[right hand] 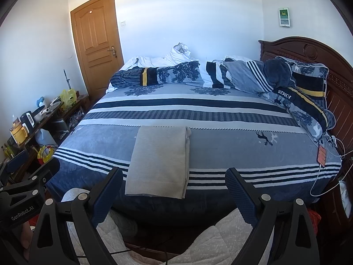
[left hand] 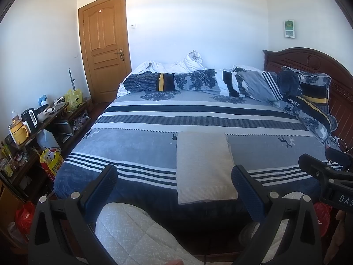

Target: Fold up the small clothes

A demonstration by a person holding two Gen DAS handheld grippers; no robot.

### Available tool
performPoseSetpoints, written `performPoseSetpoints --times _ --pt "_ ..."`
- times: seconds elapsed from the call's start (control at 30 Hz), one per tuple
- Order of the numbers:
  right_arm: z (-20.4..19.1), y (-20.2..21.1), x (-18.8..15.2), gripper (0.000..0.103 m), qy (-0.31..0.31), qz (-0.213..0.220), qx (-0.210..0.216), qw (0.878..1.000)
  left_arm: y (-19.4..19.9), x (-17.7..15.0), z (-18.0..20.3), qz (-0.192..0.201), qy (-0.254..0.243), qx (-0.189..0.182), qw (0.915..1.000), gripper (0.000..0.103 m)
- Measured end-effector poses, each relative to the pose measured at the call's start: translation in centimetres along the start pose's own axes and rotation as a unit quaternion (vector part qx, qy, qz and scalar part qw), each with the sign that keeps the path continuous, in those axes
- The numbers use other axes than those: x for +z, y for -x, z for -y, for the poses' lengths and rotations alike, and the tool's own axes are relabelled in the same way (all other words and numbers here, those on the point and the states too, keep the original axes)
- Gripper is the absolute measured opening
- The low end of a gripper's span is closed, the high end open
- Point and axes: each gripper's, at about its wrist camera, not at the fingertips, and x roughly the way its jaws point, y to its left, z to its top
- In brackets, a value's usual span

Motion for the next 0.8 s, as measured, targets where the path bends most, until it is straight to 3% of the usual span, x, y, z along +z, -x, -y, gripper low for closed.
performPoseSetpoints --times 0.5,0.8 --pt "0.4 -0.7 0.5 0.096 0.002 -0.005 0.004 1.000 -1.8 0.5 -2.7 -0.013 -0.005 -0.006 0.9999 0.103" --pt "1.7 -5.1 -0.1 0.097 -0.017 -0.049 0.009 0.999 -8.5 0.1 -3.9 -0.065 -0.006 -0.029 0.9975 0.103"
